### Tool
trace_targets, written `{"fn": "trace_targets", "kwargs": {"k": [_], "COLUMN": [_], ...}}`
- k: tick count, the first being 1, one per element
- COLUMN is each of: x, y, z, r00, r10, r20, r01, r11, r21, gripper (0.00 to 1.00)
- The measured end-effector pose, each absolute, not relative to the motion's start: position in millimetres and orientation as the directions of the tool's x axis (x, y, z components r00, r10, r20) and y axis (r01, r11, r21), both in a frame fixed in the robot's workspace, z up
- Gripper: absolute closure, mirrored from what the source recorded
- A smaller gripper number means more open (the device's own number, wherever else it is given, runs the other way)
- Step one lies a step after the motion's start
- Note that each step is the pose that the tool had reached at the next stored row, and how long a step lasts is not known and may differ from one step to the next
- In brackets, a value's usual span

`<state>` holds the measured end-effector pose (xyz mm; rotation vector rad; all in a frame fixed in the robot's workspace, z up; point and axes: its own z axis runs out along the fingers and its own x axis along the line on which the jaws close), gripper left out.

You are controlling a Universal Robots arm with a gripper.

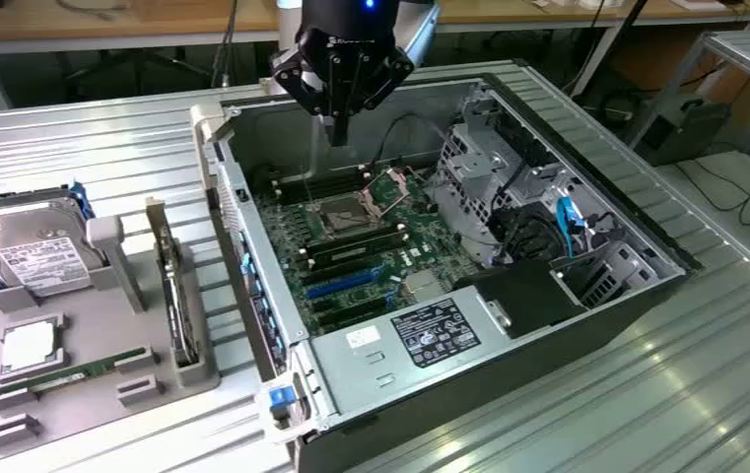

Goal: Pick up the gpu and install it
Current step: 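Reach for the gpu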

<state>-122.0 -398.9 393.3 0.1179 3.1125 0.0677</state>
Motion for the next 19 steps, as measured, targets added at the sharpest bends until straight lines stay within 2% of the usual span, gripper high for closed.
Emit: {"fn": "trace_targets", "kwargs": {"k": [10,19], "x": [-129,-168], "y": [-399,-406], "z": [393,393], "r00": [-0.997,-0.997], "r10": [0.076,0.076], "r20": [-0.024,-0.024], "r01": [0.075,0.075], "r11": [0.996,0.996], "r21": [0.044,0.044], "gripper": [0.89,0.89]}}
